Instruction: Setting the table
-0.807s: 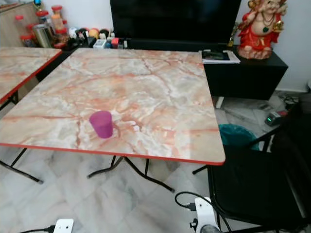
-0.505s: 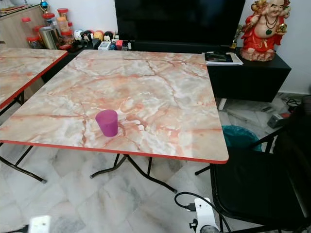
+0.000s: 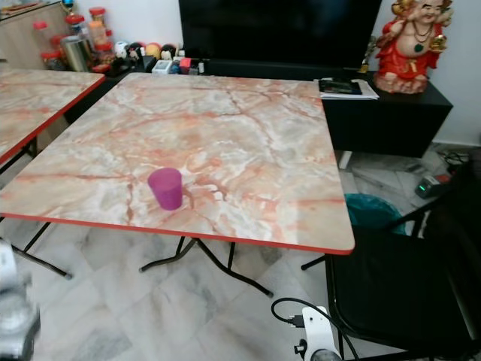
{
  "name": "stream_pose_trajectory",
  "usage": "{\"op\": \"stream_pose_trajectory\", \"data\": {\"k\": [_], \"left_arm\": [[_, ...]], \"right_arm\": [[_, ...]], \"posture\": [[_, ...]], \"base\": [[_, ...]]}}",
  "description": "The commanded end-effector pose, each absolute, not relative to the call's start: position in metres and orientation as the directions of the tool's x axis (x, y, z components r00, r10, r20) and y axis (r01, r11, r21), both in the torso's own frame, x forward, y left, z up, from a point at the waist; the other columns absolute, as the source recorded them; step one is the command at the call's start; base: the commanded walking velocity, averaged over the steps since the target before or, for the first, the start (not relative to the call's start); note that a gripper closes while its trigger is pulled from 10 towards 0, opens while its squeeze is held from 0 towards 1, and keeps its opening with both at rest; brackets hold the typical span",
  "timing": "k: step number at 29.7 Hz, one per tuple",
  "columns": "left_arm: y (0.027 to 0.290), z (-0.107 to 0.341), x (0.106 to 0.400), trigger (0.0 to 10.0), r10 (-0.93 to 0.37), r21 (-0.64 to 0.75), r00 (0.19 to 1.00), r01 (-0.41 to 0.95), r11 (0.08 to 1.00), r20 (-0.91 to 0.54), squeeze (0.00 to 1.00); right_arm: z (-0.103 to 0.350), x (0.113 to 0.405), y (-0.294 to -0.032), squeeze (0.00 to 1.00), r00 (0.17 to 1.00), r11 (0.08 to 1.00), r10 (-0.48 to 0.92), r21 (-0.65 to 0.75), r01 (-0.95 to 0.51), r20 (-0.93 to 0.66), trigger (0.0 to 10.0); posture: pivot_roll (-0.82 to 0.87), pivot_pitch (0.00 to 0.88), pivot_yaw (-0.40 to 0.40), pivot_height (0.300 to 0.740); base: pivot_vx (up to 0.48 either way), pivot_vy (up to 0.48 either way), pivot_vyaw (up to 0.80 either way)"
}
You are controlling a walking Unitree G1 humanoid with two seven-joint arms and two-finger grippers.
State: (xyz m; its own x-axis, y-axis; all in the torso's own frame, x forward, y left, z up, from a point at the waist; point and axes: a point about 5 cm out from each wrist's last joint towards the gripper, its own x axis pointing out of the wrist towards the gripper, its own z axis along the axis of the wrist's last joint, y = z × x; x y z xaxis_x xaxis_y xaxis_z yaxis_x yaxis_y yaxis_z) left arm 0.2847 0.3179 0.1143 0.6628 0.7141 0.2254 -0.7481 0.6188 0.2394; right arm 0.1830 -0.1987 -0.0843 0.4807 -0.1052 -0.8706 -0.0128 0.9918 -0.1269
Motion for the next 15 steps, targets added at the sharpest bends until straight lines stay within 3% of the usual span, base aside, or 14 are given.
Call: {"op": "stream_pose_trajectory", "data": {"k": [1,4,8,10,15], "left_arm": [[0.309,0.137,0.298,10.0,0.667,0.203,0.689,-0.723,0.661,0.283,0.0],[0.274,0.165,0.328,10.0,0.469,0.188,0.82,-0.544,0.818,0.328,0.0],[0.264,0.171,0.333,10.0,0.424,0.198,0.845,-0.499,0.844,0.325,0.0],[0.215,0.18,0.359,10.0,0.174,0.07,0.965,-0.191,0.979,0.195,0.0],[0.184,0.181,0.378,10.0,0.03,-0.054,0.999,-0.029,0.998,0.031,0.0]], "right_arm": [[-0.082,0.187,-0.198,0.0,0.5,0.993,-0.101,-0.118,-0.002,-0.86,10.0],[-0.083,0.187,-0.198,0.0,0.5,0.993,-0.1,-0.117,-0.002,-0.86,10.0],[-0.083,0.187,-0.198,0.0,0.499,0.993,-0.1,-0.117,-0.003,-0.861,10.0],[-0.083,0.186,-0.197,0.0,0.496,0.993,-0.102,-0.118,-0.001,-0.862,10.0],[-0.083,0.187,-0.197,0.0,0.496,0.993,-0.103,-0.116,0.003,-0.862,10.0]], "posture": [[0.05,0.0,-0.007,0.74],[0.05,0.0,-0.005,0.74],[0.05,0.0,-0.005,0.74],[0.04,0.0,0.001,0.74],[0.04,0.0,0.002,0.74]], "base": [[0.0,0.0,0.0],[0.0,0.0,0.0],[0.0,0.0,0.0],[0.0,0.0,0.0],[0.0,0.0,0.0]]}}
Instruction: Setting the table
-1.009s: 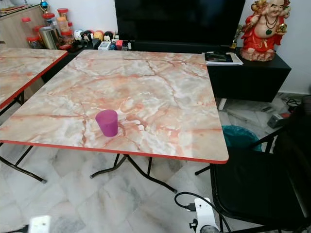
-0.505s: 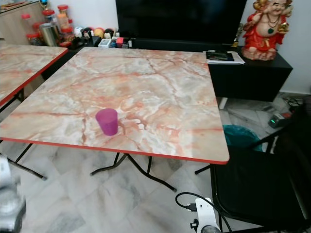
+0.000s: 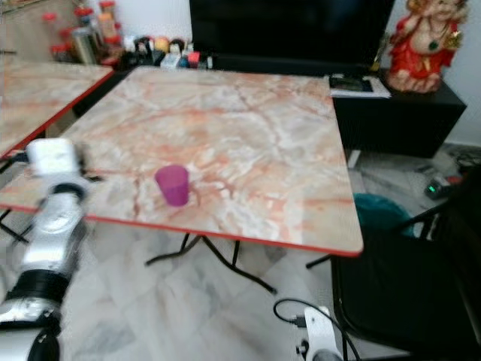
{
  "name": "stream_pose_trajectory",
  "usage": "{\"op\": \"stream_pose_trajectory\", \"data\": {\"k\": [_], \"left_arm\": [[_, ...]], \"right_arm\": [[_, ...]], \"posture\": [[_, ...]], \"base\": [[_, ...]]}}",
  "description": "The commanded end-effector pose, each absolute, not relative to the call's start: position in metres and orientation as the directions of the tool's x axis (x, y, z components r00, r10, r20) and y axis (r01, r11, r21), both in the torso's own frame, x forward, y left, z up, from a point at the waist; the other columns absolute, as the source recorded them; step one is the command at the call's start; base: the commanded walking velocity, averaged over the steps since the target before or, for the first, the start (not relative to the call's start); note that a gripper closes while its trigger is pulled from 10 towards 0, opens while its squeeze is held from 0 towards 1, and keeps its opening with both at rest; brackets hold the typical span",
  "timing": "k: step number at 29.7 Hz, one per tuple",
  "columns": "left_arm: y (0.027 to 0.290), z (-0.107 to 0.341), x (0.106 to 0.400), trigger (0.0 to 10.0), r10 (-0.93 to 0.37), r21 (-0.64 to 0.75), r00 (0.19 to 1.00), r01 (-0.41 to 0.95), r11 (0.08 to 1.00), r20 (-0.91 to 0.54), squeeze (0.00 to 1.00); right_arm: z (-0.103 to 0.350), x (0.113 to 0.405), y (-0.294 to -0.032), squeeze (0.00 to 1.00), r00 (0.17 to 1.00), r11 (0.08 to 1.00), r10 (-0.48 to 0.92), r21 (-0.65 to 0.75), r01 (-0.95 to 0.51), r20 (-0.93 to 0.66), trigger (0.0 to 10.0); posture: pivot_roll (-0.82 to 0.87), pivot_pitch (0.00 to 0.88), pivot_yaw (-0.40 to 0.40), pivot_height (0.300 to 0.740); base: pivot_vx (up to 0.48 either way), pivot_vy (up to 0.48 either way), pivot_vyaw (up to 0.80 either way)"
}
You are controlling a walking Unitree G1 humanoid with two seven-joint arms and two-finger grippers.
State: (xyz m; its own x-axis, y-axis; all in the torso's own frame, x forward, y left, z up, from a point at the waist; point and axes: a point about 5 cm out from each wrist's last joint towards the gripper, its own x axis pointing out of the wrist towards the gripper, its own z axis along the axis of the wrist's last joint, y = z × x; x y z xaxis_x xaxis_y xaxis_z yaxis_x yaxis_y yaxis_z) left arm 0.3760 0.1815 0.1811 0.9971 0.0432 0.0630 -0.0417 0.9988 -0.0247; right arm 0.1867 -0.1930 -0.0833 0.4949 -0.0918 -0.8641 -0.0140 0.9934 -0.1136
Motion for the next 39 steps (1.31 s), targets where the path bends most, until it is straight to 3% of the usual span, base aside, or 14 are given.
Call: {"op": "stream_pose_trajectory", "data": {"k": [1,6,15,27,39], "left_arm": [[0.181,0.184,0.38,10.0,0.022,-0.093,0.999,-0.018,0.995,0.038,0.0],[0.179,0.19,0.386,10.0,0.014,-0.134,1.0,-0.011,0.991,0.019,0.0],[0.172,0.174,0.389,10.0,-0.034,-0.223,0.987,-0.001,0.975,-0.156,0.0],[0.171,0.185,0.39,10.0,-0.052,-0.242,0.991,0.02,0.97,-0.125,0.0],[0.175,0.203,0.385,10.0,-0.088,-0.233,0.991,0.063,0.97,-0.101,0.0]], "right_arm": [[-0.083,0.187,-0.197,0.0,0.496,0.993,-0.103,-0.116,0.004,-0.862,10.0],[-0.083,0.187,-0.196,0.0,0.497,0.993,-0.102,-0.115,0.004,-0.862,10.0],[-0.083,0.187,-0.196,0.0,0.496,0.994,-0.099,-0.113,0.002,-0.863,10.0],[-0.083,0.187,-0.196,0.0,0.495,0.994,-0.097,-0.112,0.001,-0.864,10.0],[-0.083,0.186,-0.196,0.0,0.49,0.993,-0.098,-0.116,-0.005,-0.866,10.0]], "posture": [[0.04,0.0,0.002,0.74],[0.04,0.0,0.004,0.74],[0.04,0.0,0.009,0.74],[0.04,0.0,0.009,0.74],[0.04,0.0,0.013,0.74]], "base": [[0.0,0.0,0.0],[0.0,0.0,0.0],[0.28,0.0,0.0],[0.338,0.0,0.0],[0.0,0.0,0.0]]}}
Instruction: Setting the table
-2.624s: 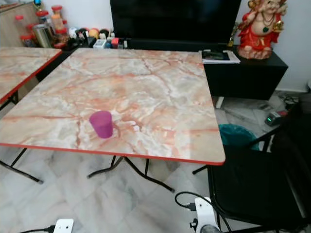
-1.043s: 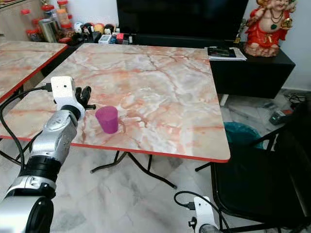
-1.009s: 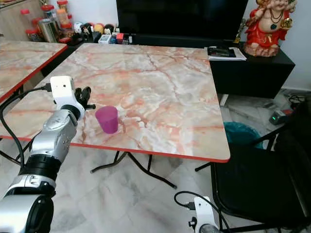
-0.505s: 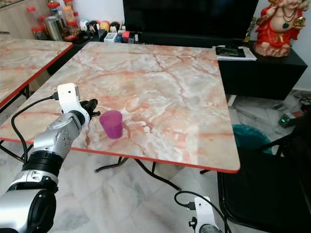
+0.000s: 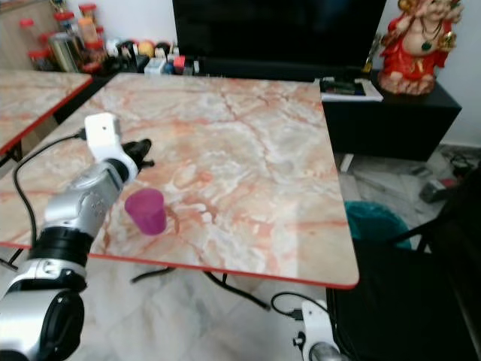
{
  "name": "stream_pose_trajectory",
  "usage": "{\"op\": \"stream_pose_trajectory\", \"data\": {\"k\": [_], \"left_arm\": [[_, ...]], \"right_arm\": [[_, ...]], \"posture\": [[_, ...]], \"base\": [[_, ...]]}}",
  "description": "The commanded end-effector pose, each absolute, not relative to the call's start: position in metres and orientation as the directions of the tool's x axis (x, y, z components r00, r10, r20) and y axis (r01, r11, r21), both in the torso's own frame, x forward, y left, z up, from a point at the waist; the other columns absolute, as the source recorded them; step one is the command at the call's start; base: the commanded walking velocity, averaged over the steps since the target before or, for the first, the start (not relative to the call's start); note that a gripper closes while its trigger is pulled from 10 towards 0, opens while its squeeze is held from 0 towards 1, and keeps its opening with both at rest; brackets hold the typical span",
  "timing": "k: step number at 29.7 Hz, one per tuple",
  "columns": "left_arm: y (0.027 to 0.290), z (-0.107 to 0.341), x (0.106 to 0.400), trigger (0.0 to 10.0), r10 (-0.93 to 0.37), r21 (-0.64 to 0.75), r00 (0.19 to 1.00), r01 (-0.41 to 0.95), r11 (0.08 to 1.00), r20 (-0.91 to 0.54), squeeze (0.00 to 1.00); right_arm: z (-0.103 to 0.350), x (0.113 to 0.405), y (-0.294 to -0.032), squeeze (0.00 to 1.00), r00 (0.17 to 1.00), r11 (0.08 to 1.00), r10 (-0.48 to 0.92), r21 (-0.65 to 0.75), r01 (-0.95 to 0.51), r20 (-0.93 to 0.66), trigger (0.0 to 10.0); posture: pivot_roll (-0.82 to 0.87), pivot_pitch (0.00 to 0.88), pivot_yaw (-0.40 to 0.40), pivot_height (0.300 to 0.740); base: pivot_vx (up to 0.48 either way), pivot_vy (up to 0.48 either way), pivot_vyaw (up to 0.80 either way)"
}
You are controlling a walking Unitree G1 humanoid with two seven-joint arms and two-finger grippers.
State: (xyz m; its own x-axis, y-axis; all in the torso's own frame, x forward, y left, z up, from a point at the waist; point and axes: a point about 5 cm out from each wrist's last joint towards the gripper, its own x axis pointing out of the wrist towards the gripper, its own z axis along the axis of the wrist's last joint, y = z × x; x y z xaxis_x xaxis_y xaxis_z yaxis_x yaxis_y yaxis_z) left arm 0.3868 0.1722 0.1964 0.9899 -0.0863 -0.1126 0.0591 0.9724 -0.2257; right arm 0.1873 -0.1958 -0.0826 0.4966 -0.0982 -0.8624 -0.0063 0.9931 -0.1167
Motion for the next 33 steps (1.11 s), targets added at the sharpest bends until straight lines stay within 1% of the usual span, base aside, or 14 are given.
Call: {"op": "stream_pose_trajectory", "data": {"k": [1,4,5,7,8,11,13,18,21,24,25,26,27,33], "left_arm": [[0.178,0.205,0.383,10.0,-0.096,-0.233,0.989,0.067,0.97,-0.113,0.0],[0.185,0.206,0.376,10.0,-0.111,-0.23,0.982,0.074,0.97,-0.154,0.0],[0.188,0.206,0.374,10.0,-0.112,-0.23,0.98,0.072,0.971,-0.167,0.11],[0.191,0.206,0.372,10.0,-0.112,-0.231,0.978,0.069,0.97,-0.178,0.11],[0.199,0.203,0.368,10.0,-0.105,-0.268,0.973,0.047,0.962,-0.204,1.0],[0.208,0.197,0.363,10.0,-0.111,-0.356,0.963,0.017,0.934,-0.244,1.0],[0.209,0.191,0.36,10.0,-0.144,-0.405,0.954,0.026,0.914,-0.263,1.0],[0.207,0.18,0.357,10.0,-0.158,-0.415,0.941,0.021,0.91,-0.299,1.0],[0.197,0.17,0.353,10.0,-0.209,-0.439,0.922,0.048,0.897,-0.326,1.0],[0.191,0.171,0.353,10.0,-0.264,-0.44,0.906,0.098,0.892,-0.332,1.0],[0.189,0.171,0.353,10.0,-0.278,-0.428,0.898,0.114,0.896,-0.342,0.8],[0.189,0.171,0.353,10.0,-0.278,-0.42,0.895,0.117,0.9,-0.349,0.8],[0.191,0.166,0.353,10.0,-0.258,-0.386,0.888,0.1,0.917,-0.382,0.0],[0.191,0.162,0.353,10.0,-0.26,-0.349,0.875,0.114,0.93,-0.407,0.0]], "right_arm": [[-0.083,0.186,-0.196,0.0,0.49,0.993,-0.098,-0.115,-0.006,-0.866,10.0],[-0.084,0.185,-0.196,0.0,0.488,0.993,-0.097,-0.116,-0.007,-0.867,10.0],[-0.084,0.185,-0.196,0.0,0.487,0.993,-0.098,-0.116,-0.008,-0.868,10.0],[-0.084,0.185,-0.196,0.0,0.487,0.993,-0.098,-0.116,-0.008,-0.868,10.0],[-0.084,0.185,-0.196,0.0,0.484,0.993,-0.097,-0.117,-0.012,-0.869,10.0],[-0.084,0.185,-0.196,0.0,0.48,0.993,-0.093,-0.119,-0.023,-0.872,10.0],[-0.084,0.185,-0.196,0.0,0.477,0.992,-0.091,-0.119,-0.028,-0.874,10.0],[-0.084,0.184,-0.196,0.0,0.476,0.993,-0.091,-0.119,-0.028,-0.875,10.0],[-0.085,0.183,-0.195,0.0,0.473,0.993,-0.093,-0.119,-0.025,-0.876,10.0],[-0.085,0.183,-0.195,0.0,0.47,0.993,-0.094,-0.119,-0.024,-0.877,10.0],[-0.085,0.183,-0.195,0.0,0.47,0.993,-0.093,-0.119,-0.025,-0.878,10.0],[-0.085,0.183,-0.195,0.0,0.469,0.993,-0.093,-0.119,-0.025,-0.878,10.0],[-0.085,0.183,-0.195,0.0,0.469,0.993,-0.093,-0.118,-0.025,-0.878,10.0],[-0.085,0.183,-0.194,0.0,0.471,0.993,-0.093,-0.117,-0.022,-0.877,10.0]], "posture": [[0.04,0.0,0.013,0.74],[0.04,0.0,0.016,0.74],[0.04,0.0,0.017,0.74],[0.04,0.0,0.017,0.74],[0.05,0.0,0.017,0.74],[0.05,0.0,0.016,0.74],[0.05,0.0,0.017,0.74],[0.05,0.0,0.024,0.74],[0.04,0.0,0.027,0.74],[0.05,0.0,0.029,0.74],[0.04,0.0,0.032,0.74],[0.04,0.0,0.032,0.74],[0.04,0.0,0.036,0.74],[0.04,0.0,0.039,0.74]], "base": [[0.0,0.0,0.0],[0.0,0.0,0.0],[0.0,0.0,0.0],[0.0,0.0,0.0],[0.0,0.0,0.0],[0.0,0.0,0.0],[0.0,0.0,0.0],[0.0,0.0,0.0],[0.0,0.0,0.0],[0.0,0.0,0.0],[0.0,0.0,0.0],[0.0,0.0,0.0],[0.0,0.0,0.0],[0.0,0.0,0.0]]}}
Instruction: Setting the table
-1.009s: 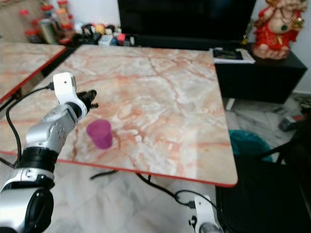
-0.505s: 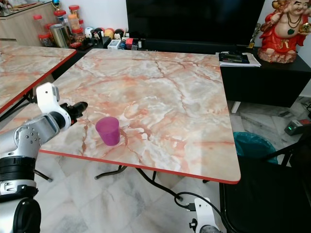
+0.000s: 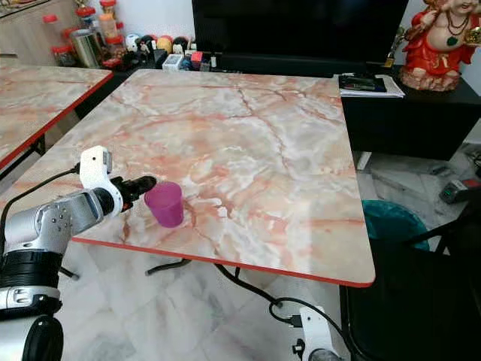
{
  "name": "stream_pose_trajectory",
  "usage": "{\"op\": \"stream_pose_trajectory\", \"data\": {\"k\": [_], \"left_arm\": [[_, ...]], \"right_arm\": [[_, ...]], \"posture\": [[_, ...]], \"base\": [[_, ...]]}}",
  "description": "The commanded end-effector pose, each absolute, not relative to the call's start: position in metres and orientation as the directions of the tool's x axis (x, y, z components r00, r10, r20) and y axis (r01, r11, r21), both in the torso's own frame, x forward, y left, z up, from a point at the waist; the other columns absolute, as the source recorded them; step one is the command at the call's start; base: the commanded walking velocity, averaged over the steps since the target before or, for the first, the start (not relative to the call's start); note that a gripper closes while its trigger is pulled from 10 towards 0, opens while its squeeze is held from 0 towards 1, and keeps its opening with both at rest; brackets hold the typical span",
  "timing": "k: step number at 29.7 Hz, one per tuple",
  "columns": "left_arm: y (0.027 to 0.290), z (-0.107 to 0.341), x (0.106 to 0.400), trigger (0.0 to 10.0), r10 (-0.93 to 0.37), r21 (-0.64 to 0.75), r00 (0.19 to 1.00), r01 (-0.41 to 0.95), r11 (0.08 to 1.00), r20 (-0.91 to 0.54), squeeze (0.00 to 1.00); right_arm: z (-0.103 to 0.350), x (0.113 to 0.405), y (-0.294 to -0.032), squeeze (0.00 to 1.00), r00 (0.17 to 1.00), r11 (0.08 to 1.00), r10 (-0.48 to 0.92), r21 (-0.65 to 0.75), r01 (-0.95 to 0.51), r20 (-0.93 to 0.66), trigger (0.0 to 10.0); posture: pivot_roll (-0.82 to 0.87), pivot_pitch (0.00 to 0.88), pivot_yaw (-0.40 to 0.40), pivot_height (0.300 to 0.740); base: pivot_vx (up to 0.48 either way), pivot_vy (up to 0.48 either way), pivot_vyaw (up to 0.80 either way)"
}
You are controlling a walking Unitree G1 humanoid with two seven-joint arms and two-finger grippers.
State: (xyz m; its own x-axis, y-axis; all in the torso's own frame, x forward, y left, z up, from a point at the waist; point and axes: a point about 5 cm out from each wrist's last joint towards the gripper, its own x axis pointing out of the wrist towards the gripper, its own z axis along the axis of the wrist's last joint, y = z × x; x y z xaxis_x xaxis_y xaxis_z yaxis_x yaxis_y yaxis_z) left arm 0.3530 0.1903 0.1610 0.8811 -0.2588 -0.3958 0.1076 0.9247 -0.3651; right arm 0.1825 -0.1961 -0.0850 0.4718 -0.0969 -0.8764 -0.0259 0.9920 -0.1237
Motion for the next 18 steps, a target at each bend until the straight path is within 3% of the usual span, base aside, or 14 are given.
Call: {"op": "stream_pose_trajectory", "data": {"k": [1,18], "left_arm": [[0.191,0.162,0.353,10.0,-0.257,-0.341,0.877,0.115,0.933,-0.406,0.0],[0.173,0.159,0.361,10.0,-0.28,-0.349,0.872,0.137,0.927,-0.402,0.0]], "right_arm": [[-0.085,0.183,-0.194,0.0,0.471,0.993,-0.093,-0.116,-0.02,-0.877,10.0],[-0.084,0.185,-0.193,0.0,0.477,0.993,-0.099,-0.114,-0.003,-0.873,10.0]], "posture": [[0.04,0.0,0.036,0.74],[0.04,0.0,0.044,0.74]], "base": [[0.0,0.0,0.0],[0.0,0.0,0.0]]}}
